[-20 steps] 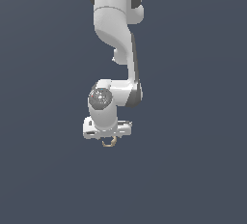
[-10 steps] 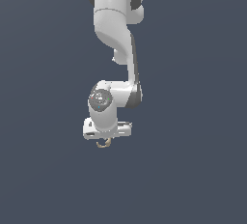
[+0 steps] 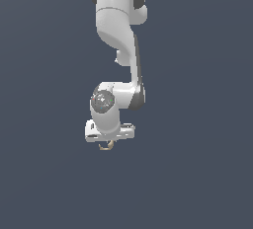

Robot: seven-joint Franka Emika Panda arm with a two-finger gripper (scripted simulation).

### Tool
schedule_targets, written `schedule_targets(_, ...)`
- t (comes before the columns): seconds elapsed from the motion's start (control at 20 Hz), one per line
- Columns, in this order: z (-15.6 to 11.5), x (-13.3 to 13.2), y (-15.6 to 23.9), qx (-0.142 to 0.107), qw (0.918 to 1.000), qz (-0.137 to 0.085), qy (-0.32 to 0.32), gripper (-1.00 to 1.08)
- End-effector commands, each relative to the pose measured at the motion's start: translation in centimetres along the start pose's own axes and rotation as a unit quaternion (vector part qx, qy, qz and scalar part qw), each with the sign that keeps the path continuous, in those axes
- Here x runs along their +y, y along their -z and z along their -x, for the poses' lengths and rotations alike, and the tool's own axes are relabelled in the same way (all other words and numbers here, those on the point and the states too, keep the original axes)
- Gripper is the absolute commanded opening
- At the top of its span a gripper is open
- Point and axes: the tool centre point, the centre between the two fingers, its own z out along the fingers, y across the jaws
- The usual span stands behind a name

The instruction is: Pick up the object and move it to a goal position.

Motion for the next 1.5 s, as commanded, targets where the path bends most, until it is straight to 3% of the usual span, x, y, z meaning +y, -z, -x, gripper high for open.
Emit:
schedule_targets(0.0,0.2,0.1,0.4,0.0,1.0,0.0,0.0,-1.0)
schedule_targets(0.55,3.4,1.6,5.2,0.0,1.0,0.0,0.0,-1.0)
schedule_targets(1.45,12.5,6.1,19.5,0.001,1.0,0.0,0.0,-1.0)
